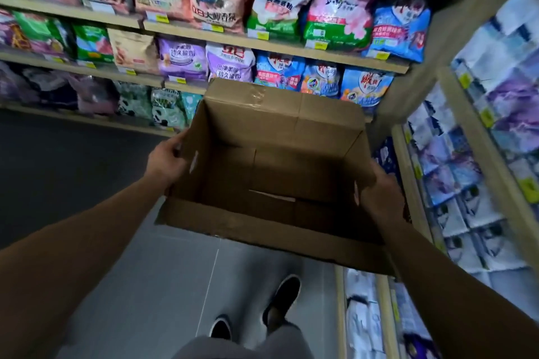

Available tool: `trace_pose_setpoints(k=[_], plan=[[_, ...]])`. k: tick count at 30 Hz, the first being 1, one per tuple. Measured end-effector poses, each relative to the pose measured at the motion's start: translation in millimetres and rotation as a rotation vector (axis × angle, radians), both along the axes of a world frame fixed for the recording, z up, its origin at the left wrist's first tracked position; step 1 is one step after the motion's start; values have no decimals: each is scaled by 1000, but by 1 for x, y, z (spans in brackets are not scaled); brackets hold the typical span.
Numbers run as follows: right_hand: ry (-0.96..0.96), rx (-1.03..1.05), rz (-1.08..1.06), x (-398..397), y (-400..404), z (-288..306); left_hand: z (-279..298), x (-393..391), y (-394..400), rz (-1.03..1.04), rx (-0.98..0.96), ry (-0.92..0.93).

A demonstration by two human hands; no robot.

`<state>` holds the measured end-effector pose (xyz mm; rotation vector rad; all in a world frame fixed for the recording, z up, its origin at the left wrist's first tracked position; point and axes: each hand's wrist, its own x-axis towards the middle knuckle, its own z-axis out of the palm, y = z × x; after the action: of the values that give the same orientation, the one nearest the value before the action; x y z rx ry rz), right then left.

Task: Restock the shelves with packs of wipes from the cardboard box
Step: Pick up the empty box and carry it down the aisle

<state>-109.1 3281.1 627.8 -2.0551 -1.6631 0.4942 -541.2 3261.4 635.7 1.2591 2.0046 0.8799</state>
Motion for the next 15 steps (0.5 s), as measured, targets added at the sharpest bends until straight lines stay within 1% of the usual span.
trace_pose_setpoints(k=[6, 8, 11, 15], plan=[[-31, -56, 3, 33, 109, -35, -31, 34, 103, 47, -7, 42], [-8, -51, 0, 38, 125, -37, -31, 45, 120, 26, -10, 58], [-17, -76, 10, 52, 173, -50, -42, 62, 161, 56, -49, 106], [-57, -148, -24, 57, 218, -70, -74, 68, 201, 99, -105, 103]])
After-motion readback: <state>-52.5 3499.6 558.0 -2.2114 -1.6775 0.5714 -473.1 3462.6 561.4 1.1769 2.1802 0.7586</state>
